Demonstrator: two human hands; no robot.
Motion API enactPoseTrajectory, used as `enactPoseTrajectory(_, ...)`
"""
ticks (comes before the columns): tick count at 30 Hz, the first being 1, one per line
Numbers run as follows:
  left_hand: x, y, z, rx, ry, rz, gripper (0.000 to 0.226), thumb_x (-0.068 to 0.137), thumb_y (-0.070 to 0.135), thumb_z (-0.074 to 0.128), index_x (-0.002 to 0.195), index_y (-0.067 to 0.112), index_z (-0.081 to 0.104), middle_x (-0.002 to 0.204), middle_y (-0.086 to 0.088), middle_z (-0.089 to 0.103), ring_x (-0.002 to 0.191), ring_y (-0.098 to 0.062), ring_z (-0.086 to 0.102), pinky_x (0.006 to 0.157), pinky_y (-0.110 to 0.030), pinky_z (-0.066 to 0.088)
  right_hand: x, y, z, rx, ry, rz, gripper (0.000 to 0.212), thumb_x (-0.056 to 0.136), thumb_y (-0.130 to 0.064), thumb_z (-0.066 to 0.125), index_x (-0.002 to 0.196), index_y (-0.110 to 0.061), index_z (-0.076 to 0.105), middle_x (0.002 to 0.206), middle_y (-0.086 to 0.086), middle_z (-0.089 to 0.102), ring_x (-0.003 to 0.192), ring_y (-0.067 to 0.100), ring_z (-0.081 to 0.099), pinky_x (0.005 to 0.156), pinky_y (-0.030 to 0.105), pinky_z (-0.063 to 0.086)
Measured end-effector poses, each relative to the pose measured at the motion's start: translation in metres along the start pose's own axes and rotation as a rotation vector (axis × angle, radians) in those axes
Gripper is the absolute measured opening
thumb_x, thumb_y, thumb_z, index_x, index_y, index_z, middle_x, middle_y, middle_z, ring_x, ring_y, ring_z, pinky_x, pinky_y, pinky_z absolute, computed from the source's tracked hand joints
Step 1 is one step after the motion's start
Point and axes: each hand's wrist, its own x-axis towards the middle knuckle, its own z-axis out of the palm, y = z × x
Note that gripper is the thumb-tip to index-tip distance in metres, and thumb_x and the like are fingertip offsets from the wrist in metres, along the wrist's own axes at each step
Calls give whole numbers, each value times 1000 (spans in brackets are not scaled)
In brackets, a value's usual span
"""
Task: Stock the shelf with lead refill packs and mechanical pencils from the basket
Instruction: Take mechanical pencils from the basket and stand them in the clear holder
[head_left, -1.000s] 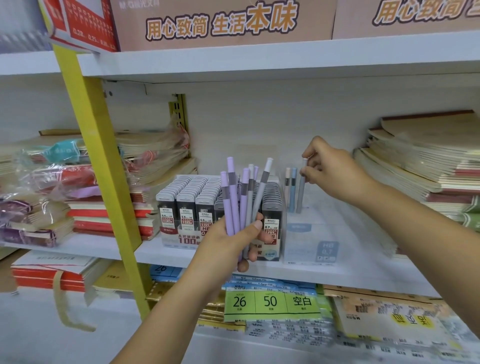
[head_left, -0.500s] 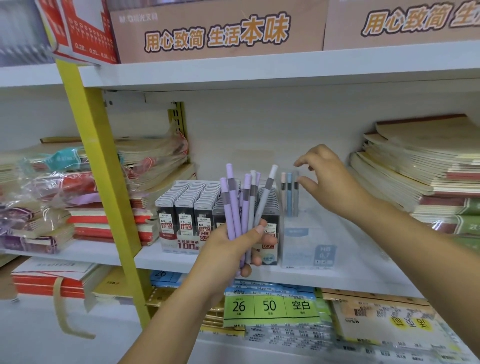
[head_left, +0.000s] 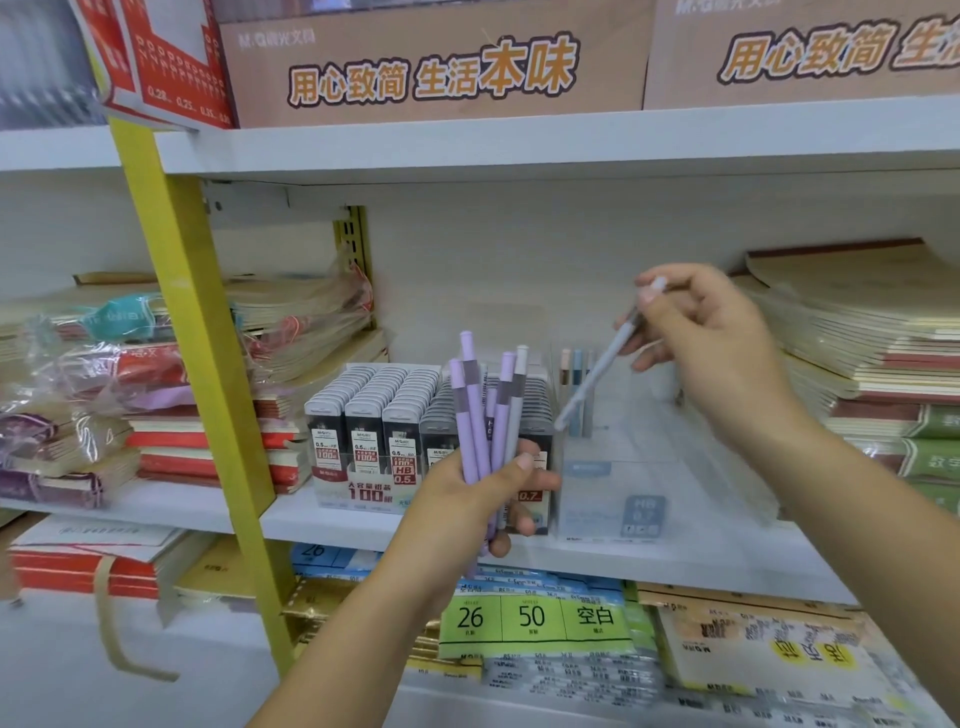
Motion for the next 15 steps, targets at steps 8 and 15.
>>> enactPoseTrajectory(8, 0, -6, -3, 19, 29, 10, 32, 86, 35, 69, 109, 13, 66, 95, -9, 79, 53, -11, 56, 44, -22, 41, 12, 31, -7, -604, -251, -83, 12, 94, -20, 59, 102, -29, 58, 87, -6, 71, 82, 8, 68, 81, 43, 57)
enactPoseTrajectory(15, 1, -8, -4, 30, 31, 6, 38, 83, 41, 69, 111, 16, 65, 92, -8, 78, 54, -11, 55, 44, -22, 41, 12, 43, -3, -598, -304, -64, 10, 94, -19, 60, 100, -27, 60, 87, -7, 70, 81, 6, 69, 81, 39, 58)
